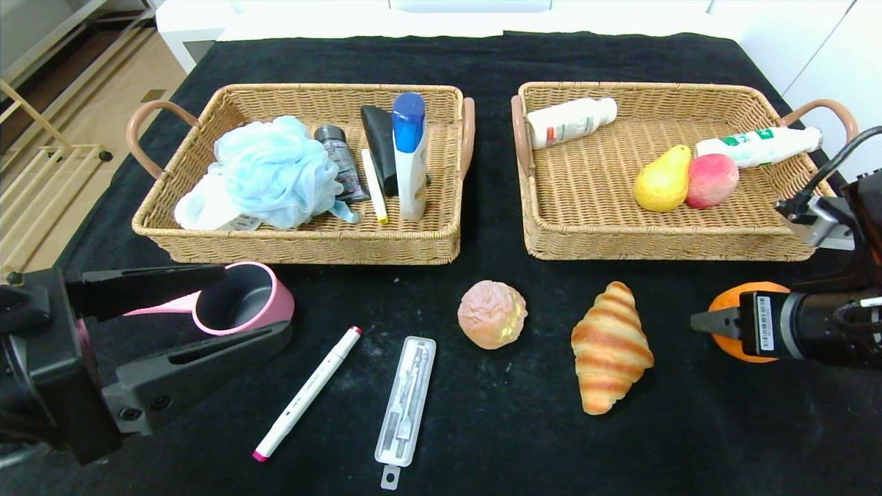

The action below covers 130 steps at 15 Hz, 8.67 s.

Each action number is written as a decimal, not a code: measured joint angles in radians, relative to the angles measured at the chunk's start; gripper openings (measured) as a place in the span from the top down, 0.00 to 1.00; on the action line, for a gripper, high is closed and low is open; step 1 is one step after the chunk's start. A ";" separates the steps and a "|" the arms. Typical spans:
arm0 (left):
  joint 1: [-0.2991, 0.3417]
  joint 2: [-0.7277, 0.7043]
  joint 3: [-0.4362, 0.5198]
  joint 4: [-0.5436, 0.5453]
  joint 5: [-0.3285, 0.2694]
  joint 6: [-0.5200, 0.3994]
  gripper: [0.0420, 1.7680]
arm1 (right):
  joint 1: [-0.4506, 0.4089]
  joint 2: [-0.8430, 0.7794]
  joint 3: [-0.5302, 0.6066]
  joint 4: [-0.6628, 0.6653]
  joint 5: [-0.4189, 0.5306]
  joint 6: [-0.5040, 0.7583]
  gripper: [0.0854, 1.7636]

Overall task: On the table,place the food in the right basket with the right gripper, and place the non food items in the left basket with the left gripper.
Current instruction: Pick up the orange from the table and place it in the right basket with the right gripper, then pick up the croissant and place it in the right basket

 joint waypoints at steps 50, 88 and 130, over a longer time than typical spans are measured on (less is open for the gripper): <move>0.000 -0.003 0.000 -0.003 -0.002 0.013 0.03 | 0.081 0.457 -0.664 -0.292 -0.119 -0.253 0.07; 0.000 -0.003 0.000 0.000 -0.003 0.020 0.03 | 0.302 0.361 -0.507 0.406 -0.075 0.277 0.04; 0.000 0.003 0.009 0.000 -0.002 0.032 0.03 | 0.292 0.450 -0.478 0.415 -0.081 0.332 0.56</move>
